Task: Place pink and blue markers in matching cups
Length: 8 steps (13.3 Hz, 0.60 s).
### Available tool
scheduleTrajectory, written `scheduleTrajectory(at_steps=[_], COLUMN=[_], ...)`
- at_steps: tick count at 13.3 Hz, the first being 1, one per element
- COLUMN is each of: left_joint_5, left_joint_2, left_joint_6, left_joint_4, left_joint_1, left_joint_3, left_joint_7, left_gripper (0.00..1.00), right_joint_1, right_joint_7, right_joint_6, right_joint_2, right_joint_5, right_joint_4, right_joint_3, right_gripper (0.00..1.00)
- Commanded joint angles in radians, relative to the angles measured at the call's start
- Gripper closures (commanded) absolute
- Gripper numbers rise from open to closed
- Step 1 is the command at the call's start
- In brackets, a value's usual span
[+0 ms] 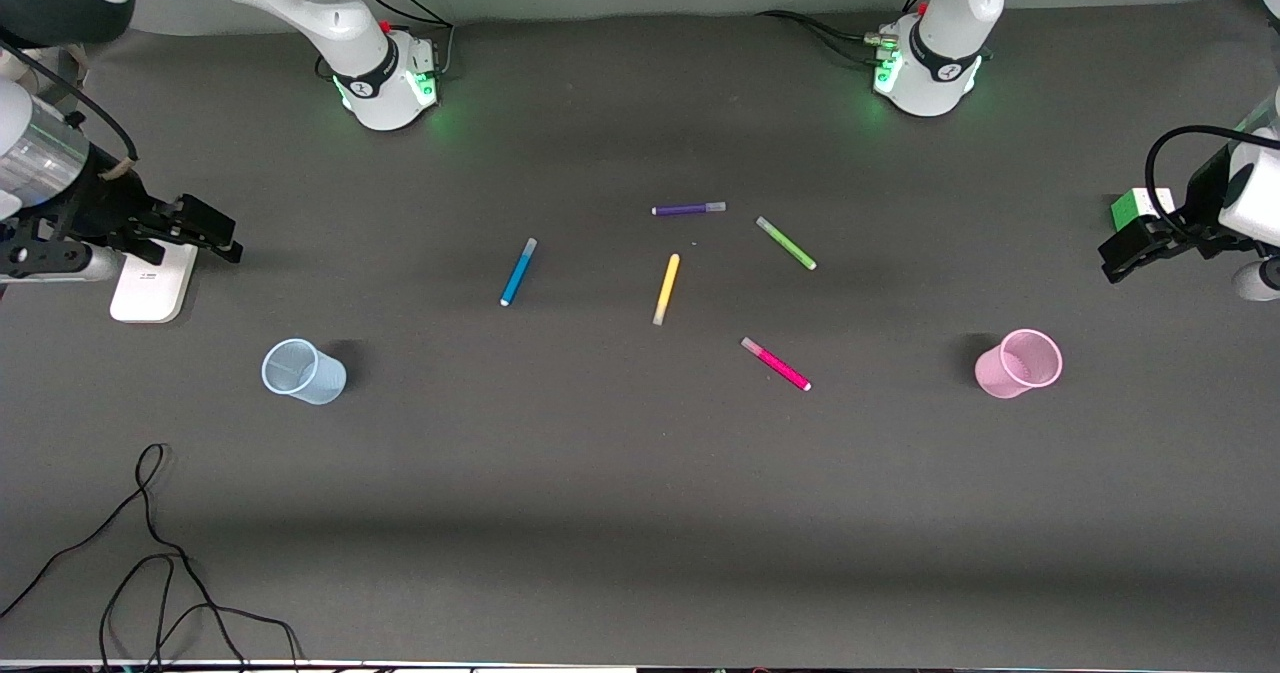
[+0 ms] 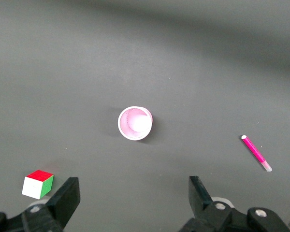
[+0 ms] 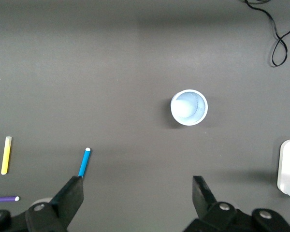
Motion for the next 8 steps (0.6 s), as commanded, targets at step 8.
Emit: scheduleTrajectory(at_steps=[8], left_joint_5=[-0.008], left_joint_2=[0.039], left_joint_6=[-0.061], left_joint_4=[0.026], left_joint_1=[-0.056], left_joint_3=[-0.001], left_joint_7=[-0.012], left_gripper=[0.00], right_joint_1=[0.022], right_joint_7=[0.100], right_joint_6=[-0.040], right_joint_2=[0.190], right_joint_5=[0.167], right_joint_4=[0.011], right_joint_3=[0.005], right_gripper=[0.00])
